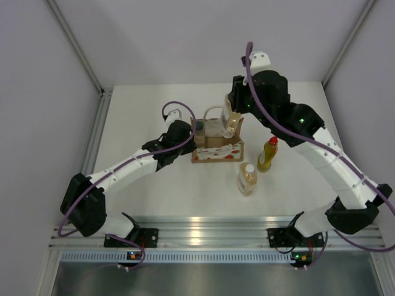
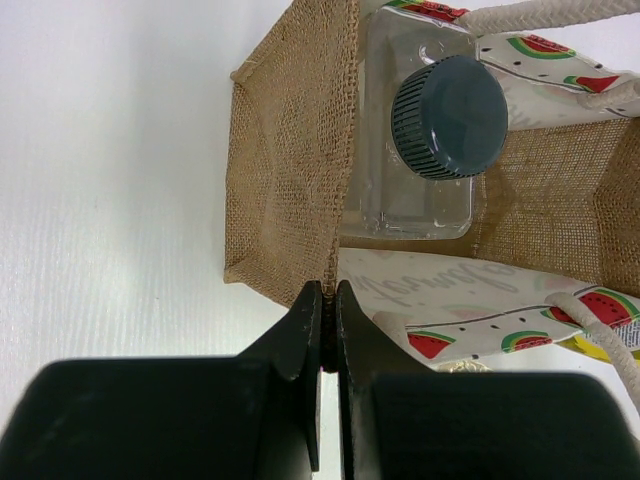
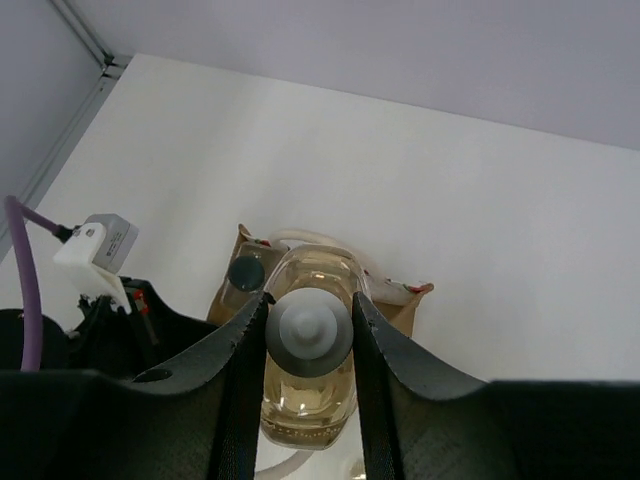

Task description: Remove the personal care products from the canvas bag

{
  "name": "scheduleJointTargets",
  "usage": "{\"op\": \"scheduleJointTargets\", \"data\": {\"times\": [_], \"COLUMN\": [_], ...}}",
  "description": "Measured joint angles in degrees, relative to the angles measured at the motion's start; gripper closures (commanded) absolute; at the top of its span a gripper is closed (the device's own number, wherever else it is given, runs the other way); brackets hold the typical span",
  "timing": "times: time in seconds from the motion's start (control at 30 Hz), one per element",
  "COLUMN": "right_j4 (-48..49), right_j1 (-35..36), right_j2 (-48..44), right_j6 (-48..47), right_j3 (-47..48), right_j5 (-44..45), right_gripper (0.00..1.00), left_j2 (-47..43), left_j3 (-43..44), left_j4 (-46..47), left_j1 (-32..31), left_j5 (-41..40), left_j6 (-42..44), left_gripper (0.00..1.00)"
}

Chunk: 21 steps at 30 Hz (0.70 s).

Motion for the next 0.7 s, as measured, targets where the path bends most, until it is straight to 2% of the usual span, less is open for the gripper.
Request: {"op": "scheduleJointTargets", "data": {"times": [0.23, 0.43, 0.7], "right_j4": [-2.56, -3.8, -6.21], "right_j1": [0.0, 0.0, 0.0], "right_j2": [-10.08, -21.73, -31.32], "right_j6": [-1.7, -2.34, -2.56], "right_j3": [-1.57, -11.8, -25.4], "right_j5": [1.22, 3.3, 4.42], "right_gripper": [1.0, 1.0, 1.0], "left_j2": [-0.39, -0.79, -0.87], "left_j3": [0.0, -0.04, -0.04], "left_j4": [-0.48, -1.18, -1.33], "left_j1": [0.0, 0.0, 0.0], "left_j5": [0.26, 0.63, 0.79], "left_j6": [0.0, -0.02, -0.02], "left_gripper": [1.0, 1.0, 1.0]}}
